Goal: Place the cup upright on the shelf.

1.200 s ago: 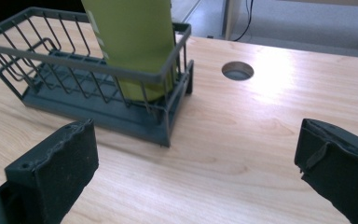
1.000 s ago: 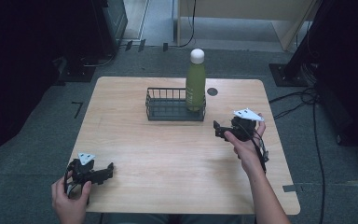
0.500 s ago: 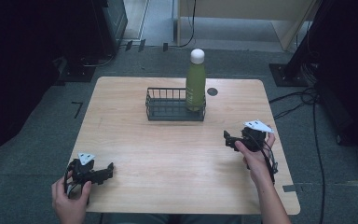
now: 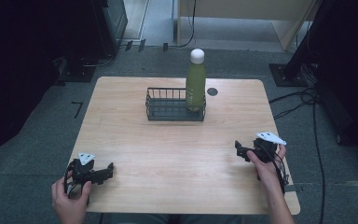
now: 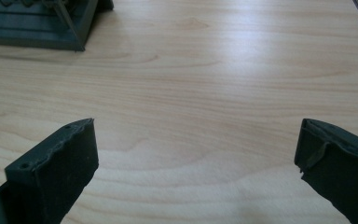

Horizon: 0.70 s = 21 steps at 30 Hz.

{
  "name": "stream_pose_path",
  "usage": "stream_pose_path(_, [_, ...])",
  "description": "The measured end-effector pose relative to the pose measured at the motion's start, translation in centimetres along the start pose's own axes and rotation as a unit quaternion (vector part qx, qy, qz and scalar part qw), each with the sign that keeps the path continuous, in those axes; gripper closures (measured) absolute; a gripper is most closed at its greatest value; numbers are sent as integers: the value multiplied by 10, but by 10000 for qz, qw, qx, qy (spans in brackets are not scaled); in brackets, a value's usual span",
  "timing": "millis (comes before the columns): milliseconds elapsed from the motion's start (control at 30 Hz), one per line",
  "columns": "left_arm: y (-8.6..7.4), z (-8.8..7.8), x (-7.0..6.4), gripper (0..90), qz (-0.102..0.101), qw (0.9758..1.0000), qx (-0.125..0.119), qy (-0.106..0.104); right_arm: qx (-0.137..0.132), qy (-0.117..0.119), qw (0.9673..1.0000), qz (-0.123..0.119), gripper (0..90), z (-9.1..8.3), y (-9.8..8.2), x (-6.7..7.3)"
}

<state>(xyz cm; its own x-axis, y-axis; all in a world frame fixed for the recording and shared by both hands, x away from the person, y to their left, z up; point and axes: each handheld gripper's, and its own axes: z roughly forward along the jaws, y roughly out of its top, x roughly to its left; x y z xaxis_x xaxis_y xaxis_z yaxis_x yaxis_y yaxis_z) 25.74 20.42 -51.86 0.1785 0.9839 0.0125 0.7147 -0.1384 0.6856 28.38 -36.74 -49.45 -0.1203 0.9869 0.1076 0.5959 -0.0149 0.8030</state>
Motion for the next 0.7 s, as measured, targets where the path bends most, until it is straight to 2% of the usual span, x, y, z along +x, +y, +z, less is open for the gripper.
stream_pose_path(267, [0,0,0,0,-1,10000,-1,-1,78,-131,9998,110,0,-12,-19,-16])
stream_pose_path(700, [0,0,0,0,0,10000,-1,0,240,-315,9991,145,0,-28,-43,-31])
